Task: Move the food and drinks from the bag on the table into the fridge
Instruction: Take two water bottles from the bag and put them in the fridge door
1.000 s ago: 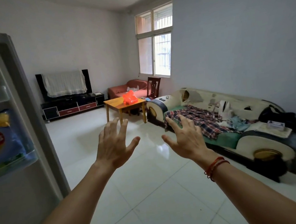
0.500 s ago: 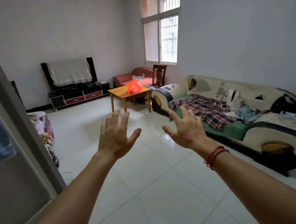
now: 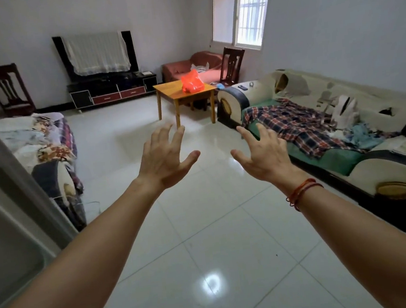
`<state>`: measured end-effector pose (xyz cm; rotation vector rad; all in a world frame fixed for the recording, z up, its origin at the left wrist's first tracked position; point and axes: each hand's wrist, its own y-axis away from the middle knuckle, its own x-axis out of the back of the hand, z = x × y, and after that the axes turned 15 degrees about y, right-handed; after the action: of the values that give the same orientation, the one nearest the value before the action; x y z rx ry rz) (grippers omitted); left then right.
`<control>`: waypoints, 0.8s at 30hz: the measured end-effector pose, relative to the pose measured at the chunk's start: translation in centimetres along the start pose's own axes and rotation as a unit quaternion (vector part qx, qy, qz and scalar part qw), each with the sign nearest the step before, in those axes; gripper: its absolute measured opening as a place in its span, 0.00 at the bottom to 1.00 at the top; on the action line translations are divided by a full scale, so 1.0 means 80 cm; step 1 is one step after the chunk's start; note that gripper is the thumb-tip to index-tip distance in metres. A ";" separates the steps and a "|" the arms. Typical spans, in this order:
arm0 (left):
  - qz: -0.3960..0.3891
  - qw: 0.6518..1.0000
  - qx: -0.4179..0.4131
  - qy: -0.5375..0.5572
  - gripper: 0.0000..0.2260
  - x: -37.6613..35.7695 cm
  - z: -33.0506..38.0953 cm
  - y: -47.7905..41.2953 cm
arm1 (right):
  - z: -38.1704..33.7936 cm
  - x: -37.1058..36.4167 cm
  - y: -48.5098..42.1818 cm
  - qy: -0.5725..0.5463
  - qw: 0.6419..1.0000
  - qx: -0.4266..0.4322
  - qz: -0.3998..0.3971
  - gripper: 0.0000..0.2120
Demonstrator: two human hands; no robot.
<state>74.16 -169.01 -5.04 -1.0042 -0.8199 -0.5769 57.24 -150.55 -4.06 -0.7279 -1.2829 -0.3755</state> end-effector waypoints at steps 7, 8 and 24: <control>-0.015 1.000 0.014 0.002 0.37 -0.072 -0.100 -0.119 | -0.025 -0.066 -0.155 0.031 0.999 0.008 -0.015 0.33; -0.015 1.000 0.013 0.004 0.36 -0.080 -0.114 -0.141 | -0.028 -0.074 -0.180 0.038 0.999 0.009 -0.020 0.33; -0.032 0.999 0.016 0.017 0.35 -0.206 -0.262 -0.433 | -0.025 -0.182 -0.520 0.030 0.999 -0.005 -0.035 0.33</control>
<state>45.61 -202.01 -7.29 -0.9399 -0.8310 -0.6325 28.61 -184.00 -6.56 -0.6763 -1.2533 -0.4577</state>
